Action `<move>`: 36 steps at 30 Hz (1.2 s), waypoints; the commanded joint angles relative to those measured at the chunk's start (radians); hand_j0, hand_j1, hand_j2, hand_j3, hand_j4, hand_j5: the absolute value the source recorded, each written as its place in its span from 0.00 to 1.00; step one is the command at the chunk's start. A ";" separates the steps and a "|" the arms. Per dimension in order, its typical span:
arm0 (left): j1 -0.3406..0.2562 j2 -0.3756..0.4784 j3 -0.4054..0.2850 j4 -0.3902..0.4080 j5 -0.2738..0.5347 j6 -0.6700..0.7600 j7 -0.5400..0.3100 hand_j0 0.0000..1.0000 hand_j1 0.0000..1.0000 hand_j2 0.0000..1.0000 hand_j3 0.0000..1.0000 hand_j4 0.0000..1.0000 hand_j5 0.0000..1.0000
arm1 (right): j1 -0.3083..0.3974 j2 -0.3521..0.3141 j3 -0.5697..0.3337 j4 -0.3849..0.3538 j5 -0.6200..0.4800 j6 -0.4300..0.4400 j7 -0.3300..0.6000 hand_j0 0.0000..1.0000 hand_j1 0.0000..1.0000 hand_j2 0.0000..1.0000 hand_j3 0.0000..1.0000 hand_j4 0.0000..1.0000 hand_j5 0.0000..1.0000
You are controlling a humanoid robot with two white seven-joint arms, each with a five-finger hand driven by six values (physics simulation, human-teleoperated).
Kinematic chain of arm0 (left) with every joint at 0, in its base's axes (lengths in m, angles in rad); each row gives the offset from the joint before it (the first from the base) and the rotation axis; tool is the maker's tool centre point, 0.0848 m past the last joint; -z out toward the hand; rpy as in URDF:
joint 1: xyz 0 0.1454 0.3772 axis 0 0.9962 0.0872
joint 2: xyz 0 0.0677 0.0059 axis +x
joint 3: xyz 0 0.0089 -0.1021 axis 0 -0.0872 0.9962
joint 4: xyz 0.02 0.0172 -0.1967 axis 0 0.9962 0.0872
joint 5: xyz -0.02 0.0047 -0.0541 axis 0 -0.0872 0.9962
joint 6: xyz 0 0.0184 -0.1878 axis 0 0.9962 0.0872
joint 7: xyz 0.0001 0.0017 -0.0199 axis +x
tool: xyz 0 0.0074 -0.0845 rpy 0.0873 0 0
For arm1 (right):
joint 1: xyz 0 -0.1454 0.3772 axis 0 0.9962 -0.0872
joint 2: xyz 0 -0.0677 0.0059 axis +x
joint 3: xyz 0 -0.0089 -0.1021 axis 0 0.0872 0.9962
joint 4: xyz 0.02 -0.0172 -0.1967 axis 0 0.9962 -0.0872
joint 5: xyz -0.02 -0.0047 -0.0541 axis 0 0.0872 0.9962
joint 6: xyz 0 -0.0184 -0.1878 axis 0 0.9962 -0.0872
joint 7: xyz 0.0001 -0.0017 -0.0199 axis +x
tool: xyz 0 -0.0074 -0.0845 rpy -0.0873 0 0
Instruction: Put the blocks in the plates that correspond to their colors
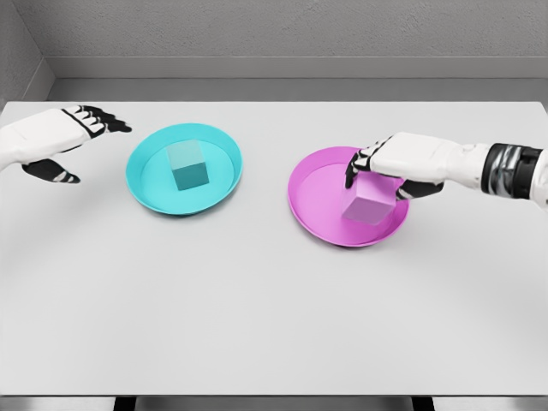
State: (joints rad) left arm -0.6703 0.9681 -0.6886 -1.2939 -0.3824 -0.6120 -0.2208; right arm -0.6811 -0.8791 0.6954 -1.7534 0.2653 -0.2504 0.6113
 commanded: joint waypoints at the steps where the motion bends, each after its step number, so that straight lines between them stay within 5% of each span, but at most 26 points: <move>1: 0.000 0.011 0.003 -0.005 0.010 0.001 0.000 1.00 1.00 1.00 1.00 1.00 1.00 | -0.002 0.012 0.001 0.000 -0.003 0.062 0.000 0.60 0.60 0.60 0.60 0.60 0.60; 11: 0.000 0.020 0.003 -0.005 0.008 0.001 -0.002 1.00 1.00 1.00 1.00 1.00 1.00 | -0.014 0.051 0.030 0.000 0.000 0.266 0.000 0.60 0.60 0.60 0.60 0.60 0.60; 18: 0.000 0.021 0.003 -0.005 0.005 0.001 -0.002 1.00 1.00 1.00 1.00 1.00 1.00 | -0.031 0.069 0.064 0.006 0.005 0.292 0.000 0.61 0.61 0.61 0.61 0.61 0.61; 19: 0.000 0.021 0.003 -0.005 0.005 0.001 -0.002 1.00 1.00 1.00 1.00 1.00 1.00 | -0.031 0.069 0.064 0.006 0.005 0.292 0.000 0.67 0.67 0.67 0.67 0.67 0.67; 20: 0.000 0.021 0.003 -0.005 0.005 0.001 -0.002 1.00 1.00 1.00 1.00 1.00 1.00 | -0.031 0.068 0.064 0.006 0.005 0.296 0.000 1.00 1.00 1.00 1.00 1.00 1.00; 27: 0.000 0.027 0.001 -0.005 0.005 0.001 -0.002 1.00 1.00 1.00 1.00 1.00 1.00 | -0.031 0.068 0.064 0.005 0.005 0.296 0.000 1.00 1.00 1.00 1.00 1.00 1.00; 30: 0.000 0.029 0.001 -0.005 0.005 0.001 -0.002 1.00 1.00 1.00 1.00 1.00 1.00 | -0.032 0.063 0.059 0.000 0.006 0.281 0.000 1.00 1.00 1.00 1.00 1.00 1.00; 36: 0.000 0.029 0.000 -0.005 0.005 0.001 -0.002 1.00 1.00 1.00 1.00 1.00 1.00 | -0.021 0.005 -0.057 0.000 -0.004 0.057 0.000 1.00 1.00 1.00 1.00 1.00 1.00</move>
State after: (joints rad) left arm -0.6704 0.9955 -0.6894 -1.2992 -0.3836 -0.6120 -0.2230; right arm -0.6903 -0.8487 0.6808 -1.7529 0.2661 -0.1322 0.6113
